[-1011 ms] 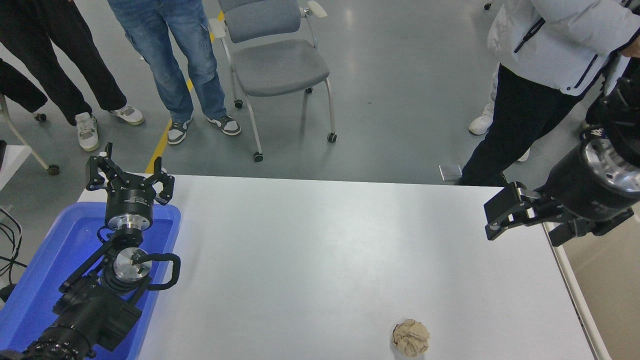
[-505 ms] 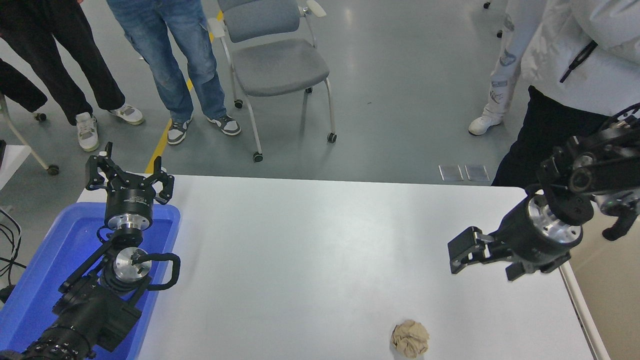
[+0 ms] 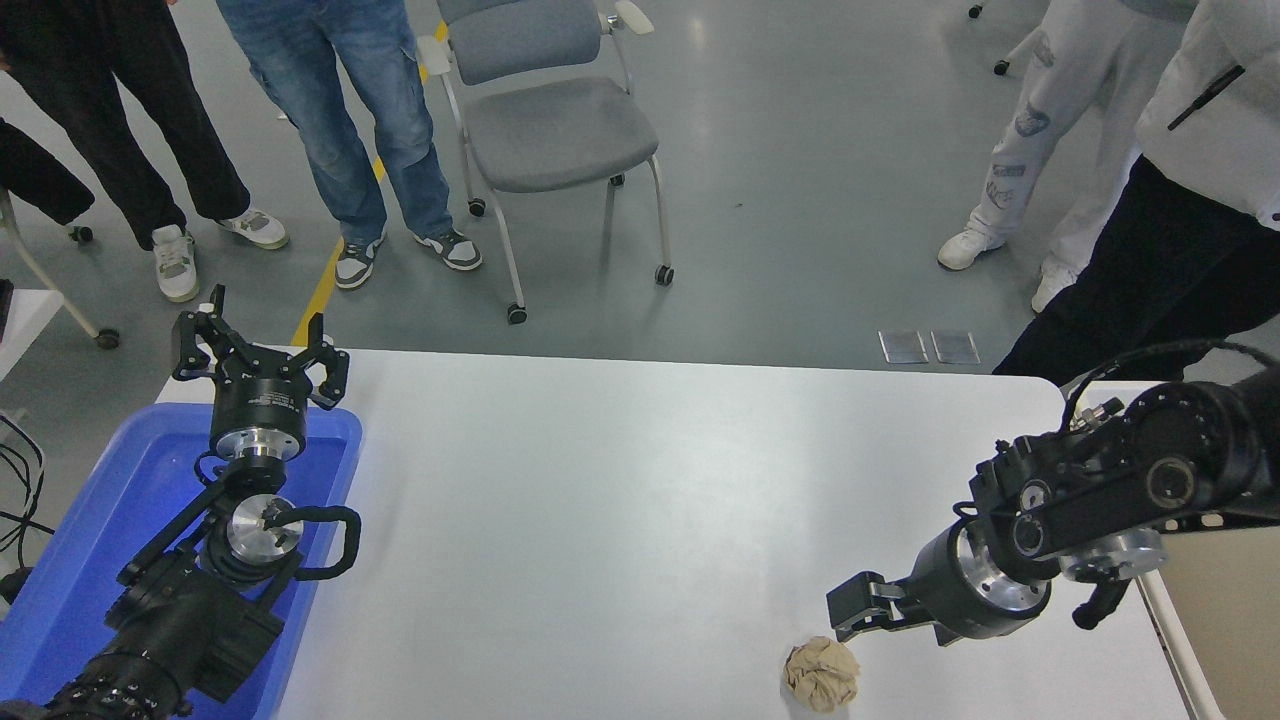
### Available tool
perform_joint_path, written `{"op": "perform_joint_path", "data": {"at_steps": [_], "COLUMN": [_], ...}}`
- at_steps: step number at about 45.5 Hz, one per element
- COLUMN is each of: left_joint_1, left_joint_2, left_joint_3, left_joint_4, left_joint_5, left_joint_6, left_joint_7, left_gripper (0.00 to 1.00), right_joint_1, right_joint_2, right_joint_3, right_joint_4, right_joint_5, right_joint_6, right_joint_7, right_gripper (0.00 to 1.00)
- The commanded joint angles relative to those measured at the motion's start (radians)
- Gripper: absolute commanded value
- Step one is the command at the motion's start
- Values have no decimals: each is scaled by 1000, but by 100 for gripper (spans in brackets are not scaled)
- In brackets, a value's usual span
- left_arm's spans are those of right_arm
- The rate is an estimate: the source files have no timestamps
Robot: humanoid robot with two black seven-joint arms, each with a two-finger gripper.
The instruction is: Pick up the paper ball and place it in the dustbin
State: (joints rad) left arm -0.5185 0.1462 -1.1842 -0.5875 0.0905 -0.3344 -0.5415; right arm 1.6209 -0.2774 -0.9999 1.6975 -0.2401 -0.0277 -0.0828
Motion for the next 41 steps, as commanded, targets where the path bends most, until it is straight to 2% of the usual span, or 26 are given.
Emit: {"op": "perform_joint_path", "data": {"at_steps": [1, 41], "left_joint_1": [0, 0], "left_joint_2": [1, 1], "left_joint_3": [0, 0], "left_joint_4": [0, 0], "left_joint_5": [0, 0], "left_joint_6": [0, 0], "left_joint_7": [0, 0], "left_gripper": [99, 99], "right_joint_1": [-144, -251], "right_joint_2": [63, 135], "right_joint_3": [20, 37], "right_joint_4": [-64, -196], "right_joint_5": [-24, -38], "right_joint_6": [-138, -178], "right_joint_7": [11, 17], "right_gripper": [100, 100]}}
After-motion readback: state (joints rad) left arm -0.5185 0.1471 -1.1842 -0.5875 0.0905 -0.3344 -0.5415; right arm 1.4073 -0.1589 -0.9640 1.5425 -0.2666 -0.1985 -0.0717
